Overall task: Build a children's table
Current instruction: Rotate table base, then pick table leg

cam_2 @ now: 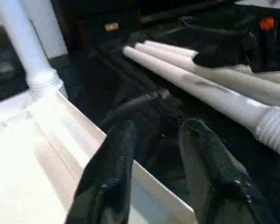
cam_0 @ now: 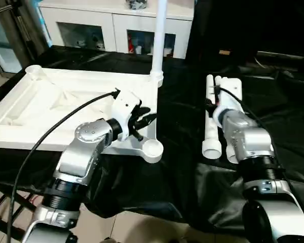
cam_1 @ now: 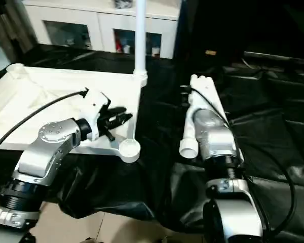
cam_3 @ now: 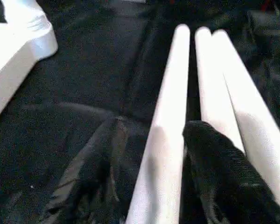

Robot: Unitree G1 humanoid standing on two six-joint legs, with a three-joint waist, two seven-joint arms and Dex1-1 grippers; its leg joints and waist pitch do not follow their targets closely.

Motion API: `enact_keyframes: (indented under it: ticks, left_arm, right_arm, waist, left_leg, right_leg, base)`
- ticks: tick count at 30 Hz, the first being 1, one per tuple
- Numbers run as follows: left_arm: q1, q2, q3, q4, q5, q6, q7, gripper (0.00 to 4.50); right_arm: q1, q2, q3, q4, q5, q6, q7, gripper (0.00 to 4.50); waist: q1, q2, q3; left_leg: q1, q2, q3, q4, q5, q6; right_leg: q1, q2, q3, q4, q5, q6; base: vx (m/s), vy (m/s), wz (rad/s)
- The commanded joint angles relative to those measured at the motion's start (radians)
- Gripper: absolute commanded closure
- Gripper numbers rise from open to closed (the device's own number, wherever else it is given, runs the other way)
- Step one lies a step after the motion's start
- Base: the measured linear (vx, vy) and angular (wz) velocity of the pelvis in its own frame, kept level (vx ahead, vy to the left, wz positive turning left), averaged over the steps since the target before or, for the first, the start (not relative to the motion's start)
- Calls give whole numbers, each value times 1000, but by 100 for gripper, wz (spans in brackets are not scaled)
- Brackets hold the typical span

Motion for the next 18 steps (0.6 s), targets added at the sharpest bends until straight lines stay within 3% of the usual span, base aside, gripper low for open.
enact_keyframes:
  ticks: [1, 4, 8, 10, 11, 15, 18]
  left_arm:
    - [3, 2, 5, -14, -7, 12, 1, 235]
    - [0, 10, -11, -9, 12, -38, 8, 201]
    - [2, 36, -44, -42, -12, 2, -61, 175]
    - [8, 45, -53, -64, -29, -8, -98, 166]
    - [18, 62, -72, -94, -43, -17, -143, 156]
    - [24, 81, -95, -110, -34, -25, -163, 124]
    - [23, 89, -106, -106, -26, -31, -161, 97]
  right_arm:
    - [-36, 6, -43, 15, 32, 14, -47, 179]
    - [-47, -8, -13, 43, -6, 54, -68, 156]
    - [-56, -12, -13, 60, -11, 73, -70, 122]
    - [-64, -14, -16, 72, -15, 89, -79, 106]
    - [-80, -20, -20, 101, -7, 121, -81, 96]
    - [-107, -30, -18, 167, 2, 198, -80, 89]
    - [-121, -31, -30, 226, 21, 240, -64, 89]
  waist:
    - [5, 1, -76]
    - [6, 1, -75]
    - [8, 1, -77]
    - [10, -1, -77]
    - [8, -9, -77]
    - [8, -3, -75]
    - [8, -6, -74]
  left_leg:
    - [5, 14, 0, -59, -162, 13]
    - [7, 14, -1, -60, -172, 3]
    - [7, 15, 0, -59, -169, 2]
    - [7, 17, 0, -60, -158, 1]
    - [6, 17, 1, -60, -158, 0]
    - [7, 15, 1, -60, -164, -4]
    - [6, 15, 2, -59, -166, -9]
  right_leg:
    - [61, -61, 43, -75, -255, -135]
    - [60, -59, 42, -76, -270, -132]
    - [61, -62, 43, -73, -263, -130]
    - [60, -63, 44, -70, -252, -136]
    - [60, -62, 44, -69, -244, -142]
    - [60, -60, 44, -68, -252, -144]
    - [61, -62, 45, -70, -271, -133]
  base:
    - [0, 0, 0]
    - [0, 0, 0]
    - [0, 0, 0]
    - [0, 0, 0]
    - [0, 0, 0]
    - [0, 0, 0]
    - [0, 0, 0]
